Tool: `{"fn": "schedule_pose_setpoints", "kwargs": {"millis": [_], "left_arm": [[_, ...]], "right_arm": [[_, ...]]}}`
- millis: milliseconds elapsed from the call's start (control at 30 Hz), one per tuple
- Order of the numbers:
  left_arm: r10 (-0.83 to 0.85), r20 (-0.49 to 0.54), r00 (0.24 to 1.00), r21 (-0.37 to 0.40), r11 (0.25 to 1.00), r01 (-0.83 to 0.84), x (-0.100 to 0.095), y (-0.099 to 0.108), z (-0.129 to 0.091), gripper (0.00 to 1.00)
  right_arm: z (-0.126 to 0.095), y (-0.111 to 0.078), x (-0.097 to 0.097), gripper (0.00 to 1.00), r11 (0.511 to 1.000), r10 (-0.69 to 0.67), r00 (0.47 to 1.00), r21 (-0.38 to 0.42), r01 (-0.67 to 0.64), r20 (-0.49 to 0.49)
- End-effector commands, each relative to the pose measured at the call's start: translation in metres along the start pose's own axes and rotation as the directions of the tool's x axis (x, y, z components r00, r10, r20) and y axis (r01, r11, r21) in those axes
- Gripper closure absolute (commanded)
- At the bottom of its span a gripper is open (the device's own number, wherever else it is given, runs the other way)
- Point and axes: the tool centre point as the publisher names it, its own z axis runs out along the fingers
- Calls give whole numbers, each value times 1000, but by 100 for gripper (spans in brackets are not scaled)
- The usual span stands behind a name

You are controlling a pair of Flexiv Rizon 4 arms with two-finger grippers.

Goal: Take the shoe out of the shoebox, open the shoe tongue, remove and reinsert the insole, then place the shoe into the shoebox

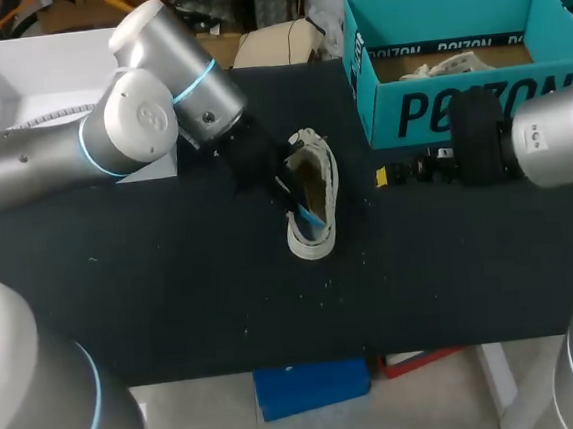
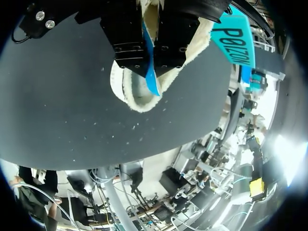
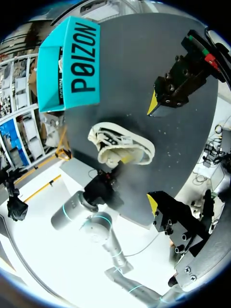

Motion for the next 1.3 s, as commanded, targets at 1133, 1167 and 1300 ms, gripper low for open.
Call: {"fn": "schedule_pose_setpoints", "kwargs": {"millis": [1133, 1167, 1300], "left_arm": [[127, -265, 956, -140, 976, -168, -4, -17, -44, 72], [127, -286, 950, -148, 974, -174, -1, -16, -44, 73], [127, -348, 929, -167, 967, -194, 7, -12, -42, 75]], "right_arm": [[0, 0, 1, 0, 1000, 0, 1000, 0, 0, 1], [0, 0, 1, 0, 1000, 0, 1000, 0, 0, 1], [0, 0, 1, 0, 1000, 0, 1000, 0, 0, 1]]}}
